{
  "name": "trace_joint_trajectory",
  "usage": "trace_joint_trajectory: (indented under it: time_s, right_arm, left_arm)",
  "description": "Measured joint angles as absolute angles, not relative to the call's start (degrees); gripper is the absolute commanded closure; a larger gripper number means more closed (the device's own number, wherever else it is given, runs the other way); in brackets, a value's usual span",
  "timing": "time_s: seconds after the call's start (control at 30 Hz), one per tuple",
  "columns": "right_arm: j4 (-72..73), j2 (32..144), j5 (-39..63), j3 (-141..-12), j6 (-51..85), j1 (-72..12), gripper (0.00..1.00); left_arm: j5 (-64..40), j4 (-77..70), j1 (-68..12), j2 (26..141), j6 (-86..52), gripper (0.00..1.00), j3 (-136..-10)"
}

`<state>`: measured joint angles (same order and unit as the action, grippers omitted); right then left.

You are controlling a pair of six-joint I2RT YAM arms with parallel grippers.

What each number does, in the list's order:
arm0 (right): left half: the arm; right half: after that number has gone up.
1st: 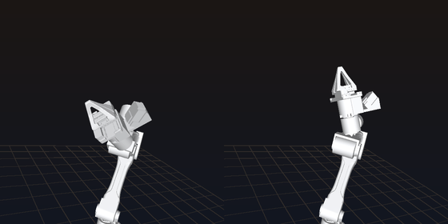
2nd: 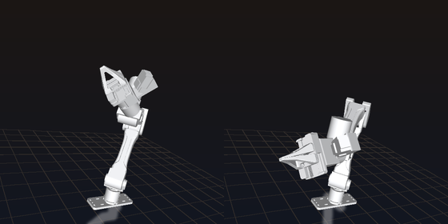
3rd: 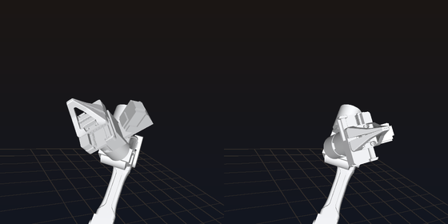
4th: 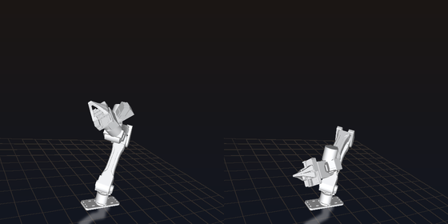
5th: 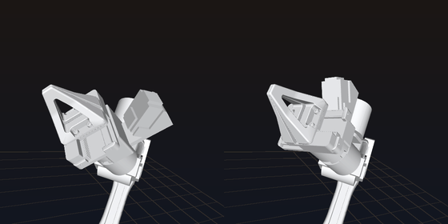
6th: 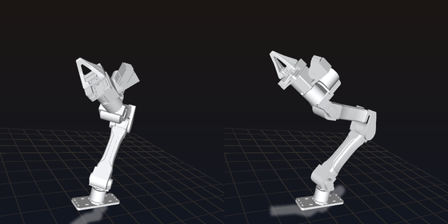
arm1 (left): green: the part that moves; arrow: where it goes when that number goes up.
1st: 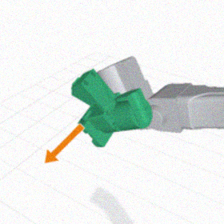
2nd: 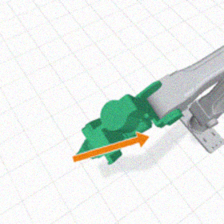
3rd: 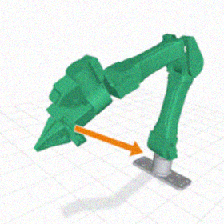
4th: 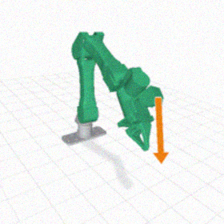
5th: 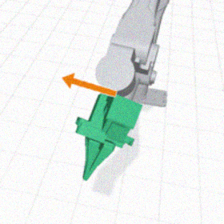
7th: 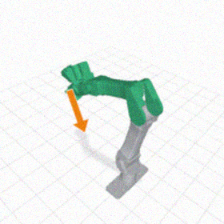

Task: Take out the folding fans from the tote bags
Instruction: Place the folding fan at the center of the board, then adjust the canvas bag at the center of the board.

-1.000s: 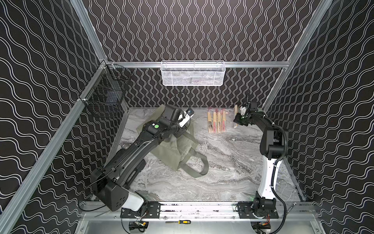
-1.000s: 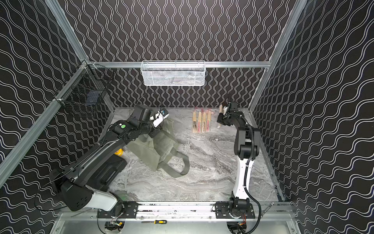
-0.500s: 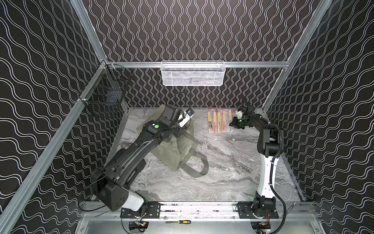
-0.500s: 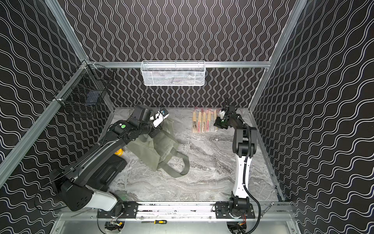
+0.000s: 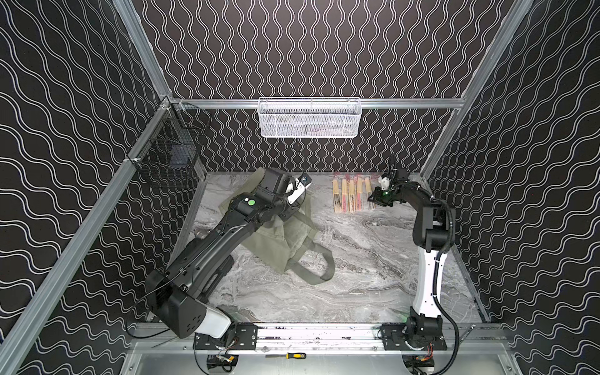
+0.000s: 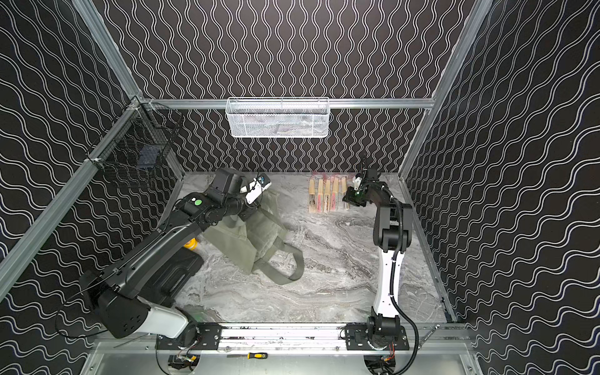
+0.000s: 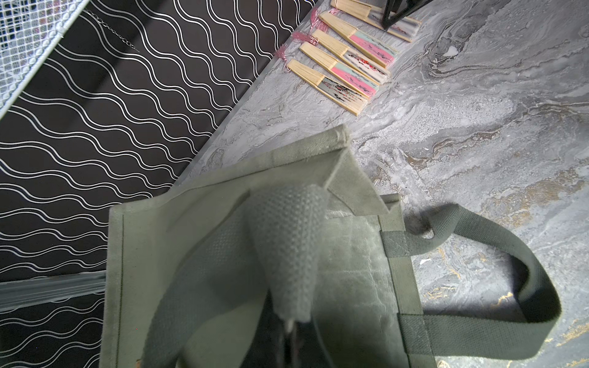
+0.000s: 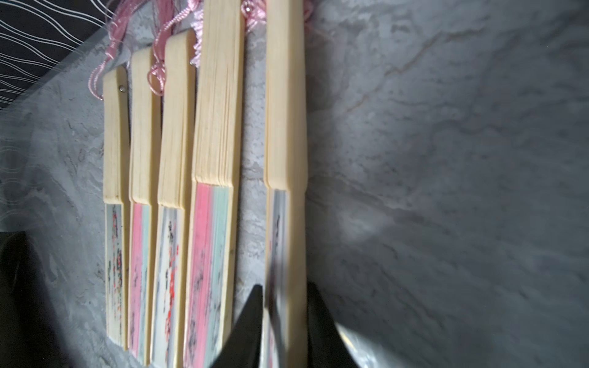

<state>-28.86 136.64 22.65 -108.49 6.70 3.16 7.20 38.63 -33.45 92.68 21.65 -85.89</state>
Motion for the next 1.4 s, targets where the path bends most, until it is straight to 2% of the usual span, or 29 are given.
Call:
trace_joint_trajectory:
  time_s: [0.27,0.5,0.7,0.83,0.93,1.1,1.4]
  right_arm:
    - [-30.2,132.9,17.9,-105.9,8.6,3.1,0.54]
    - [-27.6,121.7,12.4,-99.0,13.2,1.2,0.52]
    - [-16.3,102.6,15.2,-78.7,19.5,-3.3,0.49]
    - [-2.4,89.5,20.7,-60.4,19.5,-11.2,0.44]
    - [5.3,84.1,21.9,-49.8,15.5,-17.8,0.41]
    - [16.3,82.1,23.3,-40.5,5.2,-28.4,0.38]
    - [37.9,89.4,22.0,-37.3,-4.8,-34.9,0.39]
  left_arm:
    - [7.2,38.6,-33.5,92.7,21.6,1.00,-85.9]
    - [7.2,38.6,-33.4,92.7,21.6,1.00,-85.9]
    - [7.2,38.6,-33.5,92.7,21.6,1.00,-85.9]
    - [7.2,38.7,-33.6,92.7,21.6,1.00,-85.9]
    - [7.5,38.7,-33.9,92.7,21.6,1.00,-85.9]
    - [7.9,38.7,-34.1,92.6,21.7,1.00,-85.9]
    - [8.6,38.7,-34.3,92.6,22.7,1.00,-85.9]
